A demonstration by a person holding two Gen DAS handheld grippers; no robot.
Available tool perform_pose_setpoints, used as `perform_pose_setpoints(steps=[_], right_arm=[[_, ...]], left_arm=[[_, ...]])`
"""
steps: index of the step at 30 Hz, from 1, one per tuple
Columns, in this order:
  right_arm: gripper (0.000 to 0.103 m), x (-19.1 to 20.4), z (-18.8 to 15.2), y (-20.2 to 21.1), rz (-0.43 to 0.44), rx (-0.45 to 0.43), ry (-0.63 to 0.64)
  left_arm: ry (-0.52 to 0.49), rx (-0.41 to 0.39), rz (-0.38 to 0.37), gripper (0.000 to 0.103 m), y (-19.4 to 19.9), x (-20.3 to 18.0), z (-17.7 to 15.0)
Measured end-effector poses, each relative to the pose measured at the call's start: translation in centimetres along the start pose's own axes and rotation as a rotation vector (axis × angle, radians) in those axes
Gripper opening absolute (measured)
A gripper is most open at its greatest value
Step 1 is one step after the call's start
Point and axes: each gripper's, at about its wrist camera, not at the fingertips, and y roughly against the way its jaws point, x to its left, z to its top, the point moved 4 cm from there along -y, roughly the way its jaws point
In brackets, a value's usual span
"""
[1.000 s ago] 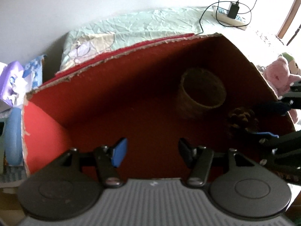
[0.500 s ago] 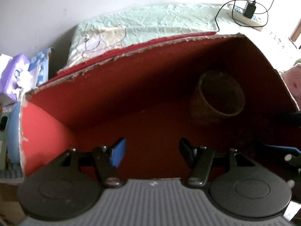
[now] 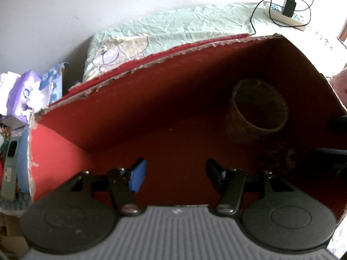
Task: Organize objects
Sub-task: 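Raise the right gripper out of the red box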
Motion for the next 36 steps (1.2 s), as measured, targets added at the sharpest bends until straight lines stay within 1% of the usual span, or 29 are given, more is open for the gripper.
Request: perform_pose_setpoints(steps=[6,11,13,16,19,23,28,32,36], right_arm=[[0.05,-0.1,-0.6,0.2,0.001,-0.083,-0.052],[0.05,0.2,-1.1,0.3,-0.014,-0.134,-0.02],[0.05,0.2,-1.2,0.4,-0.014,-0.146,-0.025],[0.053,0.2,-1.2,0.5,-0.005,-0.154,-0.042],[0.055,0.1,-1.2,0.6,0.007,-0.158,-0.059],[0.056,0.4,-1.0,0.4,0.006,-0.147,-0.058],[0.055,0.3,-1.1,0.5,0.028,-0.154,-0.065],[0.055,0.3,-1.2,0.4,0.041,-0.165,-0.047],[0.055,0.4,-1.5,0.5,0.053,-0.179,-0.014]], left_arm=[[0.008,0.004,0.021,0.061,-0.1,0.2,0.0],[0.001,-0.014,0.031,0.061,0.1,0.2,-0.1],[0.009,-0.007,0.039,0.061,0.0,0.2,-0.1],[0.021,0.002,0.05,0.061,-0.1,0.4,-0.1],[0.023,-0.01,0.063,0.061,0.1,0.4,-0.2],[0.001,-0.065,0.093,0.061,0.8,0.1,-0.2],[0.025,-0.065,0.118,0.061,1.0,0.5,0.0],[0.024,-0.111,0.165,0.061,1.6,0.4,0.0],[0.048,-0.135,0.183,0.062,1.9,0.7,0.0]])
